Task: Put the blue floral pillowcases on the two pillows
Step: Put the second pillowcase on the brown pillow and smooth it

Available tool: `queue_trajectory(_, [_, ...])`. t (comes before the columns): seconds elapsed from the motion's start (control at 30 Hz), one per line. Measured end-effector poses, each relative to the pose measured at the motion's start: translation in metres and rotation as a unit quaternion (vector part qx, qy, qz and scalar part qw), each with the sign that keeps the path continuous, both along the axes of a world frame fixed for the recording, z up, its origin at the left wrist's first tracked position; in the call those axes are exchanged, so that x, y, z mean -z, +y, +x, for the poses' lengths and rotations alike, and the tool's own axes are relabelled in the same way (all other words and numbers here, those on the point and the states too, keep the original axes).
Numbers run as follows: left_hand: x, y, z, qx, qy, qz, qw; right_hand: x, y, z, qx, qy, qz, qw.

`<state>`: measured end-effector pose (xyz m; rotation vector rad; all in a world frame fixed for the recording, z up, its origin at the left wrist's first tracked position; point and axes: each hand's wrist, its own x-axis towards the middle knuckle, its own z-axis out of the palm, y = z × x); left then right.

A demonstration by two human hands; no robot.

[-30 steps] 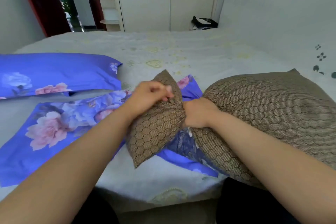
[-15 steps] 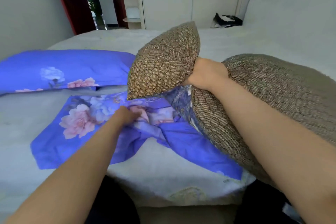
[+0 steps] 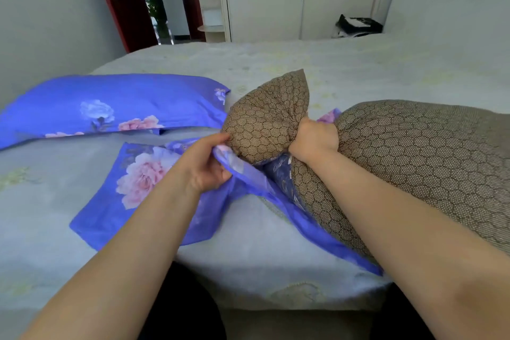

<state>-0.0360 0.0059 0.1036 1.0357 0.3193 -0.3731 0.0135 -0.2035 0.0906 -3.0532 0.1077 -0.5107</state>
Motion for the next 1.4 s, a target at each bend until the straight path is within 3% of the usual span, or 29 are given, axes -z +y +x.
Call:
queue_trajectory(0.07, [-0.01, -0.013, -0.003, 0.023, -0.01, -0.009, 1.0, -0.001, 0.002, -0.004, -0.001, -0.002, -0.025, 1.0])
queue_trajectory(0.17, [-0.021, -0.024, 0.004, -0.024, -0.031, -0.009, 0.999, 0.002, 0.009, -0.022, -0.033, -0.019, -0.073, 0.997])
queue_trajectory(0.4, [-0.024, 0.016, 0.037, -0.124, -0.019, 0.026, 0.992, 0.024, 0.012, -0.065, -0.136, -0.103, -0.084, 0.982])
queue_trajectory(0.5, [-0.026, 0.028, 0.044, -0.119, -0.034, 0.006, 0.992, 0.028, 0.014, -0.076, -0.176, -0.126, -0.091, 0.972])
queue_trajectory(0.57, [-0.027, 0.027, 0.047, -0.1, -0.038, 0.075, 0.992, 0.027, 0.015, -0.083, -0.206, -0.147, -0.102, 0.962])
queue_trajectory(0.6, [-0.028, 0.026, 0.048, -0.094, -0.037, 0.159, 0.982, 0.028, 0.016, -0.085, -0.222, -0.154, -0.106, 0.957])
queue_trajectory(0.67, [-0.029, 0.024, 0.054, -0.102, -0.062, 0.336, 0.934, 0.028, 0.016, -0.089, -0.243, -0.154, -0.117, 0.951])
queue_trajectory(0.77, [-0.03, 0.03, 0.068, -0.119, -0.174, 0.582, 0.785, 0.029, 0.017, -0.098, -0.278, -0.141, -0.127, 0.942])
queue_trajectory(0.83, [-0.044, 0.035, 0.07, -0.118, -0.222, 0.669, 0.699, 0.034, 0.02, -0.11, -0.326, -0.15, -0.131, 0.924])
queue_trajectory(0.93, [-0.088, 0.021, 0.072, -0.124, -0.251, 0.699, 0.658, 0.043, 0.031, -0.124, -0.387, -0.159, -0.165, 0.893])
queue_trajectory(1.07, [-0.115, -0.044, 0.044, -0.02, -0.338, 0.727, 0.598, 0.028, 0.037, -0.107, -0.405, -0.118, -0.225, 0.878])
queue_trajectory(1.17, [-0.097, -0.095, 0.003, 0.074, -0.425, 0.747, 0.505, -0.002, 0.032, -0.095, -0.407, 0.003, -0.255, 0.877])
queue_trajectory(1.23, [-0.082, -0.1, -0.011, 0.084, -0.456, 0.764, 0.449, -0.012, 0.027, -0.087, -0.38, 0.062, -0.249, 0.889])
queue_trajectory(1.3, [-0.073, -0.078, -0.007, 0.027, -0.446, 0.773, 0.45, -0.016, 0.021, -0.084, -0.353, 0.055, -0.207, 0.911])
queue_trajectory(1.4, [-0.071, -0.027, 0.011, -0.061, -0.327, 0.828, 0.452, -0.016, 0.015, -0.078, -0.306, 0.062, -0.144, 0.939])
